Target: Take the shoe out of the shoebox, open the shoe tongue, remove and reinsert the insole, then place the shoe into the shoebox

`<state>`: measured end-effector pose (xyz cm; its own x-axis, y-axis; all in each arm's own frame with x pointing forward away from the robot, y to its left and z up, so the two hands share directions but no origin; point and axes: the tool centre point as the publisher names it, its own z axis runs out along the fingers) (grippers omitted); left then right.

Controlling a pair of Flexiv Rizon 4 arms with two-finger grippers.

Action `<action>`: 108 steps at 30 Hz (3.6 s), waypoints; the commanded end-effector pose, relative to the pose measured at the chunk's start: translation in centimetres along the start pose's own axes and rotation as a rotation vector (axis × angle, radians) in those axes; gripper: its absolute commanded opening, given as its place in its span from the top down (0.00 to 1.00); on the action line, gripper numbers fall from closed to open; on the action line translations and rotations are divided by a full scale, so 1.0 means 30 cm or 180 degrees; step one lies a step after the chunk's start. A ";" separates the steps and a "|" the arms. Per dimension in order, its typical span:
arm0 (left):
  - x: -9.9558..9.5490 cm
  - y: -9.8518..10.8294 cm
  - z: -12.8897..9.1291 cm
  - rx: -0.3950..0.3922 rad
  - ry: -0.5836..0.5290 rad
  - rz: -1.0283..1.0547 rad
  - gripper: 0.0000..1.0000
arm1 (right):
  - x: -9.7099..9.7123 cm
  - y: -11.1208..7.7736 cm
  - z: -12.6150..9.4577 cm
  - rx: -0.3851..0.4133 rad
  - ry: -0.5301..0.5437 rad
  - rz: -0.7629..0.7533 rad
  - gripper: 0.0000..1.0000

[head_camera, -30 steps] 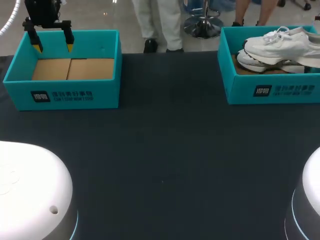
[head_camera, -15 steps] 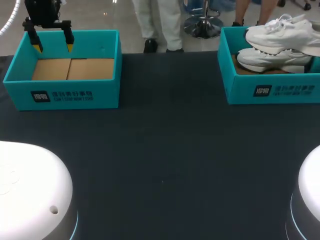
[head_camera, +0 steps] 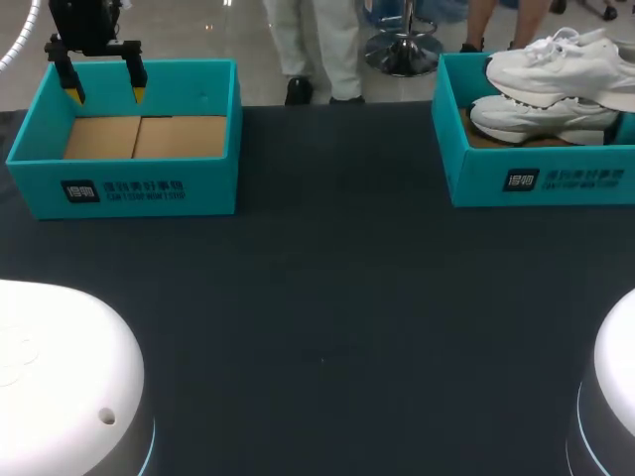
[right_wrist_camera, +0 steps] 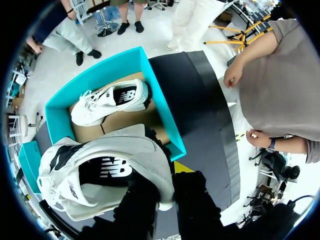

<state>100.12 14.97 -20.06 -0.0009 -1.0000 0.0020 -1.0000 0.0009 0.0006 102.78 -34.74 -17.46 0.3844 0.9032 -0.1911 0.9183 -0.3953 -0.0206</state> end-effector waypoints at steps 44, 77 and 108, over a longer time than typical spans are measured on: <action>0.000 0.001 -0.001 0.0000 -0.0002 -0.0001 0.00 | 0.440 -0.806 -0.157 -0.0111 -0.0098 -0.0101 1.00; 0.000 0.001 -0.001 0.0000 -0.0002 -0.0001 0.00 | 0.478 -0.871 -0.165 -0.0024 -0.0041 -0.0141 1.00; 0.000 0.001 -0.001 0.0000 -0.0002 -0.0001 0.00 | 0.787 -1.382 -0.120 0.0007 -0.0075 -0.0381 1.00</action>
<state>100.12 14.98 -20.06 -0.0009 -1.0000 0.0020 -1.0000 0.0009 0.0006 74.00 1.73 -16.50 0.2746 0.9428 -0.1891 0.9574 -0.2863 -0.0371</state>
